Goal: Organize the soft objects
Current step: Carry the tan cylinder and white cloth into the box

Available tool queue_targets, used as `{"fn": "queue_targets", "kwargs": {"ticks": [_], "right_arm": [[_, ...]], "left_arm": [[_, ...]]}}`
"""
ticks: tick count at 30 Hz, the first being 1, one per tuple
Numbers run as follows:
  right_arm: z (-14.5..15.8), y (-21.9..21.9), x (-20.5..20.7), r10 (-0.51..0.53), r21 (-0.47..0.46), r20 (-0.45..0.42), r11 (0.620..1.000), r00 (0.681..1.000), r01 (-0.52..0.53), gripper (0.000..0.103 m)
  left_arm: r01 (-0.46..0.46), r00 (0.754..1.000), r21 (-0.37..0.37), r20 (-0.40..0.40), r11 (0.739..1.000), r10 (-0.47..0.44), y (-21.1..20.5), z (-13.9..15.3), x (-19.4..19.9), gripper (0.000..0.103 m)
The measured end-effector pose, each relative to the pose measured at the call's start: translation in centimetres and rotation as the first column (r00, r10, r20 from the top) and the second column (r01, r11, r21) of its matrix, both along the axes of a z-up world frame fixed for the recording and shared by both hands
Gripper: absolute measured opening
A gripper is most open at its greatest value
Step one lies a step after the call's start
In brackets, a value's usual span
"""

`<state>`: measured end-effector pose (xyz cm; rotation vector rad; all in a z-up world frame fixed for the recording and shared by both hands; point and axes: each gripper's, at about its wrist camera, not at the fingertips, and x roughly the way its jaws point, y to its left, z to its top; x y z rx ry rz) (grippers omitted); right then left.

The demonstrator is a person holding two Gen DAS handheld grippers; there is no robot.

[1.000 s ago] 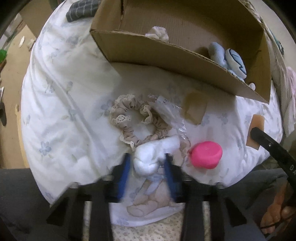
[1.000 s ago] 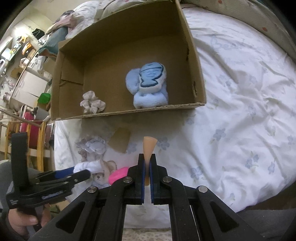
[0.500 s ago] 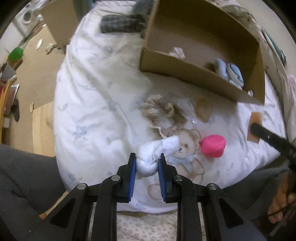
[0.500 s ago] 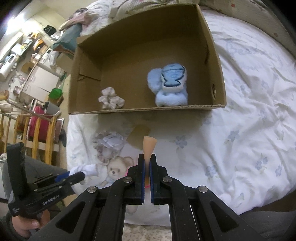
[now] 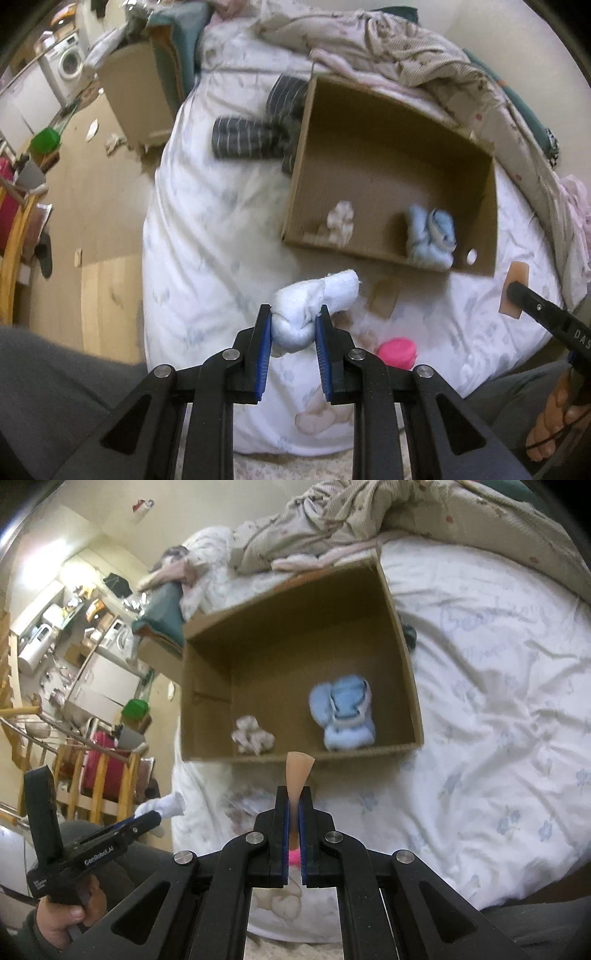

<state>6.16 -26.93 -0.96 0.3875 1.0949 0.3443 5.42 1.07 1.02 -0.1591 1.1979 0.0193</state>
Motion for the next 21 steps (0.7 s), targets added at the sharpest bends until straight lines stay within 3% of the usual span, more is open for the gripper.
{"fn": "queue_targets", "kwargs": {"ticks": [13,18,21], "right_arm": [[4.0,1.6,4.7,0.002,-0.062,0.131,0.998,0.991,0.006,0.006],[2.3,1.5,7.2,-0.015,-0.048,0.145,0.999,0.989,0.022,0.006],[0.4,1.6,7.8,-0.011,-0.043,0.126,0.999,0.992,0.017,0.006]], "left_arm": [[0.059,0.995,0.020,0.076,0.998,-0.061,-2.2,1.8,8.4,0.020],[0.082,0.989,0.067,0.118,0.994,-0.090,-3.2,0.5,11.1,0.020],[0.087,0.990,0.033,0.109,0.996,-0.090,-3.2,-1.1,12.1,0.020]]}}
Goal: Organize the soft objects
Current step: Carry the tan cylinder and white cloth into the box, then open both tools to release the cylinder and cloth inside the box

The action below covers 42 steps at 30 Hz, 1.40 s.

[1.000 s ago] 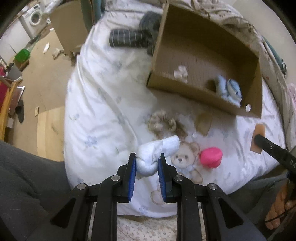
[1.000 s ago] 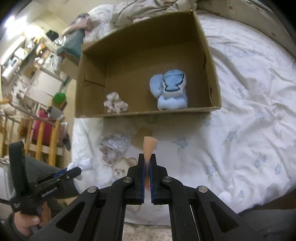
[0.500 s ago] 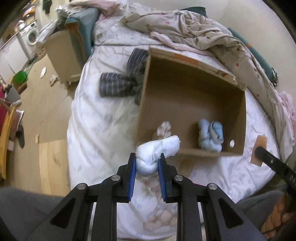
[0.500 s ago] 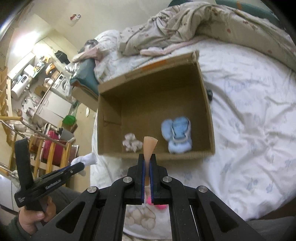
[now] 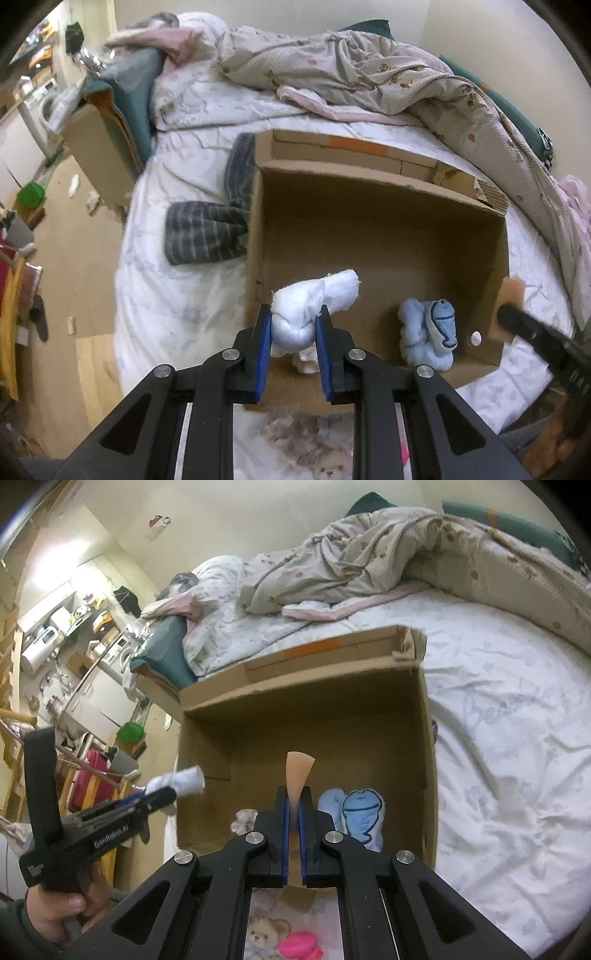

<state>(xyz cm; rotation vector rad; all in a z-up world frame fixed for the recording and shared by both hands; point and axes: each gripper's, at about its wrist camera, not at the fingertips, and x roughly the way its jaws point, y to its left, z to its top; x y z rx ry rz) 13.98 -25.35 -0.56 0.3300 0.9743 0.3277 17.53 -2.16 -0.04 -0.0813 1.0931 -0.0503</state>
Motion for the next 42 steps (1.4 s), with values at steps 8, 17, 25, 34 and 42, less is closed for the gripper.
{"fn": "queue_targets", "kwargs": {"ticks": [8,17,25,34,42], "right_arm": [[-2.7,1.5,0.7,0.052,-0.046,-0.061,0.997,0.997,-0.054,0.006],[-4.9,2.1,1.6,0.052,-0.059,-0.132,0.996,0.990,-0.060,0.006],[-5.7,2.1,1.9,0.047,-0.062,-0.159,0.996,0.986,-0.058,0.006],[-6.8,1.8,2.5,0.027,-0.044,-0.197,0.998,0.980,-0.037,0.006],[-7.2,2.2,2.4,0.030,-0.073,-0.211,0.996,0.977,-0.046,0.006]], "left_arm": [[0.022,0.999,-0.062,-0.027,0.998,-0.024,-0.5,-2.8,0.7,0.020],[0.063,0.998,-0.010,-0.026,0.998,-0.063,-1.5,-3.6,0.6,0.020],[0.068,0.997,0.010,-0.045,0.998,-0.067,-1.2,-4.2,0.5,0.020],[0.091,0.993,0.004,-0.081,0.996,-0.091,-1.7,-5.3,0.6,0.022],[0.097,0.993,-0.004,-0.067,0.995,-0.097,-1.8,-5.0,-0.1,0.060]]}}
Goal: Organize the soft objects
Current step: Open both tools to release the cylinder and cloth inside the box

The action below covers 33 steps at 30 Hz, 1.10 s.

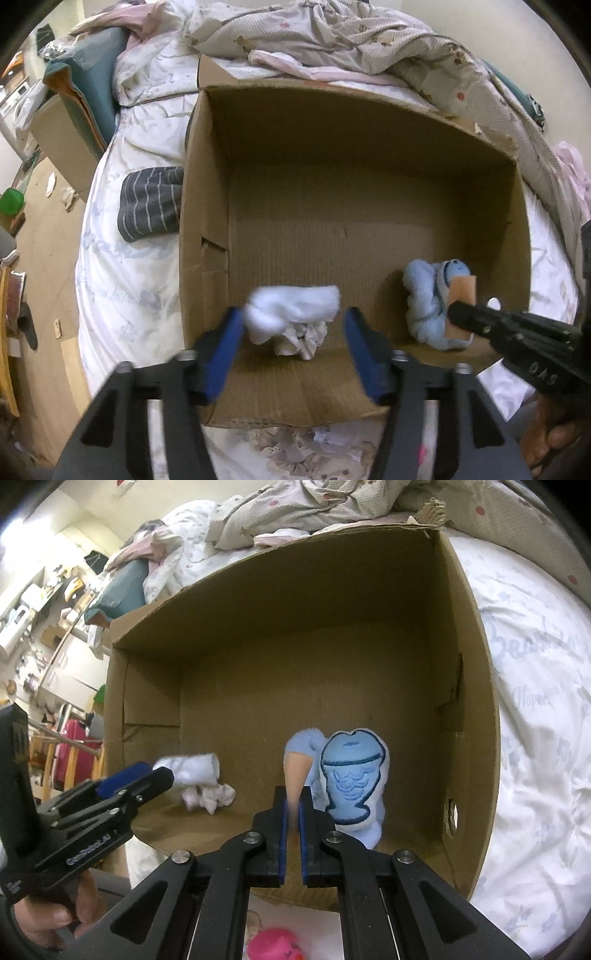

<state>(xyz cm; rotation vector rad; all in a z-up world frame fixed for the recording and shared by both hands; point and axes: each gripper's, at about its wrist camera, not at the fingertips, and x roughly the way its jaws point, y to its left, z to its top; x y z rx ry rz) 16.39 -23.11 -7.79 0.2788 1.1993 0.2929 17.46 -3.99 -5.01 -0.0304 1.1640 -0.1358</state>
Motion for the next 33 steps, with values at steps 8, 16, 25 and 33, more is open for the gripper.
{"fn": "queue_targets", "kwargs": {"ticks": [8,16,25,33], "right_arm": [[0.5,-0.1,-0.1,0.014,0.024,0.031,1.000,0.999,-0.015,0.007],[1.3,-2.0,-0.3,-0.072,0.104,0.046,0.992,0.996,0.067,0.059],[2.6,-1.5,-1.1,-0.065,0.075,0.092,0.995,0.994,0.058,0.067],[3.5,-1.4,-3.0,-0.057,0.035,0.115,0.998,0.992,0.054,0.067]], "left_arm": [[0.033,0.999,-0.004,0.032,0.999,-0.033,-0.5,0.6,-0.4,0.065],[-0.014,0.998,-0.042,0.061,0.999,0.016,0.6,1.5,-0.4,0.088],[-0.027,0.996,-0.038,0.086,0.999,0.031,0.6,2.7,-1.4,0.089],[-0.060,0.993,-0.007,0.098,0.998,0.061,1.5,3.8,-3.1,0.090]]}}
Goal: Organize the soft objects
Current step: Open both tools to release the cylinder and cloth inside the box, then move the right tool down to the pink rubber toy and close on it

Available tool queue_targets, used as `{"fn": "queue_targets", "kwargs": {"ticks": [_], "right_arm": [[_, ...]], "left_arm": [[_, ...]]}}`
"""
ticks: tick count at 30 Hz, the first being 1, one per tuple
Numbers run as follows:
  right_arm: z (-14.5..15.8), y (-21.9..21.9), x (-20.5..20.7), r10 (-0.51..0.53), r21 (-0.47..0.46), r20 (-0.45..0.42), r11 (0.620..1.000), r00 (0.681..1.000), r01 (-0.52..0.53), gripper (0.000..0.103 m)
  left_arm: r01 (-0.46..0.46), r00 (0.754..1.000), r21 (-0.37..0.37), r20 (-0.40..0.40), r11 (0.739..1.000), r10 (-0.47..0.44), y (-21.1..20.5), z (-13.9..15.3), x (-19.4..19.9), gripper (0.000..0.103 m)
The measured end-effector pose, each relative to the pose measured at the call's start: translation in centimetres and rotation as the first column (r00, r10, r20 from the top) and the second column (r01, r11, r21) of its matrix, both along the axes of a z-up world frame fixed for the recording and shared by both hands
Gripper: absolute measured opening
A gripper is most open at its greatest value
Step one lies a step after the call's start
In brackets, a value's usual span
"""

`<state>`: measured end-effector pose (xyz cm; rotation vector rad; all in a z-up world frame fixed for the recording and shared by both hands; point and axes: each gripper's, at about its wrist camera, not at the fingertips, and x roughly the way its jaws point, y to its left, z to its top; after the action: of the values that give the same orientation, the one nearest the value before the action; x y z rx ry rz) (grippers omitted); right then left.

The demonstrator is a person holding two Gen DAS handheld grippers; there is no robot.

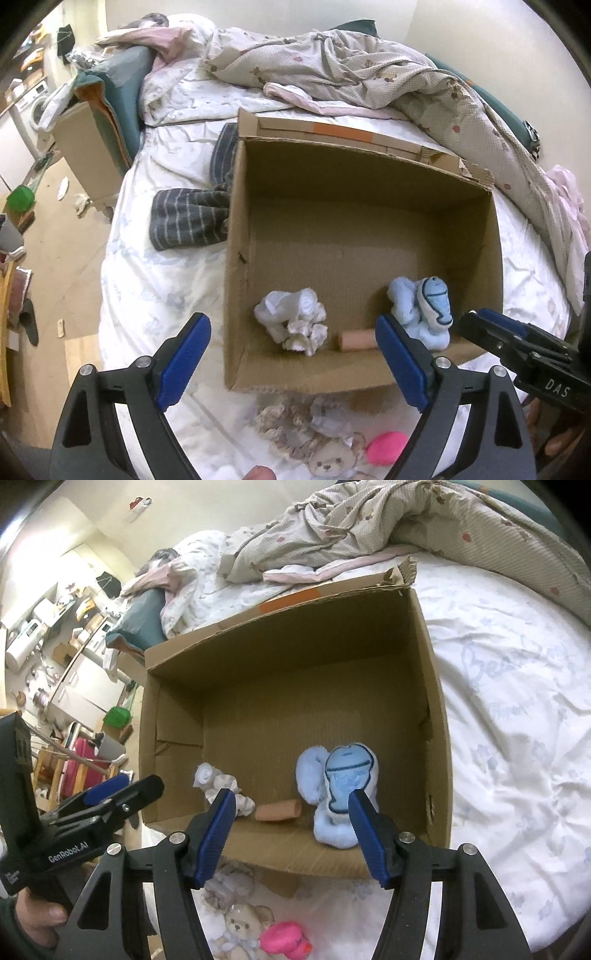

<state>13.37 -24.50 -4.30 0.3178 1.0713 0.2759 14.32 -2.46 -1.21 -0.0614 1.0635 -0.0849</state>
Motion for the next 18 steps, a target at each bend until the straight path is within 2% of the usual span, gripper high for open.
{"fn": "queue_targets", "kwargs": {"ticks": [6,11,18], "right_arm": [[-0.6,-0.1,-2.4,-0.019,0.003,-0.040,1.000,0.999,0.019,0.067],[-1.6,0.2,-4.1,-0.008,-0.007,-0.091,1.000,0.996,0.007,0.067],[-1.7,0.6,-4.7,0.002,-0.049,-0.084,0.999,0.996,-0.006,0.067]], "left_arm": [[-0.016,1.000,0.020,-0.027,1.000,0.017,0.7,-0.7,-2.4,0.090],[-0.048,0.998,-0.016,-0.046,0.999,0.047,2.0,-1.2,-3.8,0.090],[-0.076,0.996,-0.016,-0.049,0.997,0.075,3.4,-1.6,-4.1,0.090]]}}
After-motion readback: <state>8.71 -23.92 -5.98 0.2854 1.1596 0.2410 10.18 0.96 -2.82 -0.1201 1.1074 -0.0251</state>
